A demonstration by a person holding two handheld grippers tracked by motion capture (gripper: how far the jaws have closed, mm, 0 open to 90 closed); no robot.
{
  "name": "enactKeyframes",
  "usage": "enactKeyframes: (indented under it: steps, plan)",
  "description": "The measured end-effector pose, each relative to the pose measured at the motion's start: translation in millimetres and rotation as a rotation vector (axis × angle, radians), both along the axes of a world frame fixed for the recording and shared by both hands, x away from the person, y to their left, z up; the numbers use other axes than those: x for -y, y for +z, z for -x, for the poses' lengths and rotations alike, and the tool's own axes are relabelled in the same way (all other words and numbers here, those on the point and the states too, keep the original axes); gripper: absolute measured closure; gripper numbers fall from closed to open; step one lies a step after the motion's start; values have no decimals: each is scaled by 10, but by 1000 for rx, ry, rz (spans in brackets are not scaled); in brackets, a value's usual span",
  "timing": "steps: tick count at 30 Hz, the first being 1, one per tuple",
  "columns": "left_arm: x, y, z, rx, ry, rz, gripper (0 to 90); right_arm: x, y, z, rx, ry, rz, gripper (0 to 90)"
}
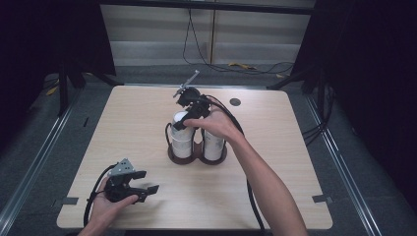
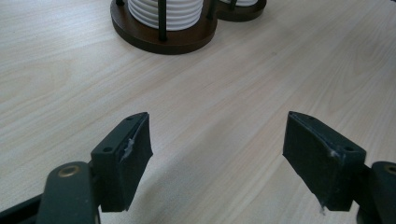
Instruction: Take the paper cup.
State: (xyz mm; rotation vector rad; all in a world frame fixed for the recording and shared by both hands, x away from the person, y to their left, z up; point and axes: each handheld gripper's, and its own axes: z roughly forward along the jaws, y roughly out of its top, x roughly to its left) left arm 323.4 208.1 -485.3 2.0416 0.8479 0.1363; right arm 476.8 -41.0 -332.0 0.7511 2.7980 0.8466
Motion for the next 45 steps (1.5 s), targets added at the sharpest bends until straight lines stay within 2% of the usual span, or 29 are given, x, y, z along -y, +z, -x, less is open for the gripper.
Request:
enactKeyframes:
  steps: [10,17,24,36,39,42,45]
  plan:
    - [5,-6,-5,-4,1,0,230,68,102,32,17,-12,-49,382]
    - [-1,-8,-13,-13,6,3,199,97,146,53,26,-16,-64,382]
    - [-10,-8,-16,-13,10,9,198,139,226,75,44,-16,-108,382]
    - [-14,-6,-25,-13,15,20,198,172,334,168,68,-18,-153,382]
    - [-13,-3,-26,-8,18,25,198,191,364,189,76,-17,-168,382]
    - [-13,12,-13,12,25,35,199,230,395,211,85,-21,-183,382]
    - [-14,10,-19,10,24,40,199,280,424,246,92,-17,-203,382]
